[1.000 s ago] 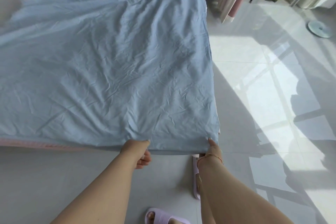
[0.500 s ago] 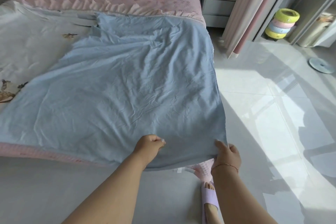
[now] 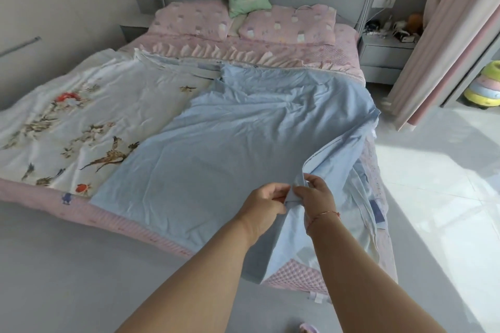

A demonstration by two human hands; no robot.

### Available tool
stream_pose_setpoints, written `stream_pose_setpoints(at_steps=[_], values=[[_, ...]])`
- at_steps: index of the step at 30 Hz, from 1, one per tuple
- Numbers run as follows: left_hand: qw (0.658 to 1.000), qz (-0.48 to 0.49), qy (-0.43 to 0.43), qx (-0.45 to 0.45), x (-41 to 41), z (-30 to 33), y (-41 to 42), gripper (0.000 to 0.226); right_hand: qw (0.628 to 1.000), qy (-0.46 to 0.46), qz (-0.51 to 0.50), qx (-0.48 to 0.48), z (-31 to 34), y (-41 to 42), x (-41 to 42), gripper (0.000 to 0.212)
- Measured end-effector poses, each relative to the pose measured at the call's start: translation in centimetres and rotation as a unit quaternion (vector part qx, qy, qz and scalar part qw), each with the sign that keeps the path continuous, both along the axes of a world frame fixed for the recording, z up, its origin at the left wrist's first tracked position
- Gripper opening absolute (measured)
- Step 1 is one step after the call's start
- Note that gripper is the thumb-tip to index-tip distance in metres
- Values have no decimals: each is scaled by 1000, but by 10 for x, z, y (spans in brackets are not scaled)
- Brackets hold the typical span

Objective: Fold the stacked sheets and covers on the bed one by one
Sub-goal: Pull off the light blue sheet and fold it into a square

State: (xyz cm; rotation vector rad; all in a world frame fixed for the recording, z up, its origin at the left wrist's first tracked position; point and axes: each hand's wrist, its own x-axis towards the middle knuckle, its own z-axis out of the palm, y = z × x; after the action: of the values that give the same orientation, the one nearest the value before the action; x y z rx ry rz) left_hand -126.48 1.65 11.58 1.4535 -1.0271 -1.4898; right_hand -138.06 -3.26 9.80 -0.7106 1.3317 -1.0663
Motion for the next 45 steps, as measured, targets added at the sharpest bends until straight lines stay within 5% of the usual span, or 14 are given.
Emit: stream_pose_setpoints(at_steps=[9,15,18,21,25,30,35,38,45], values=[[995,92,-34,-30,105,13,-28,45,989,42,140,-23,19,-53,117,28],[979,123,-152,-57,185,1,-66,55,963,101,248,-10,13,-95,200,35],[964,132,-225,-57,217,-13,-90,38,954,105,282,14,13,-117,226,28],[960,161,-222,-52,243,-24,-109,10,951,57,301,43,10,-137,246,26],[956,201,-214,-18,264,-45,-118,40,939,117,309,96,-9,-165,269,20],[960,217,-175,16,290,-64,-122,44,916,267,260,147,-39,-208,266,37],[954,261,-137,56,325,-78,-117,37,916,347,176,100,-58,-253,285,45],[942,304,-118,80,361,-86,-109,34,946,261,152,117,-63,-255,325,32],[896,404,-131,134,473,-115,-64,25,930,282,237,8,-52,-235,477,32]])
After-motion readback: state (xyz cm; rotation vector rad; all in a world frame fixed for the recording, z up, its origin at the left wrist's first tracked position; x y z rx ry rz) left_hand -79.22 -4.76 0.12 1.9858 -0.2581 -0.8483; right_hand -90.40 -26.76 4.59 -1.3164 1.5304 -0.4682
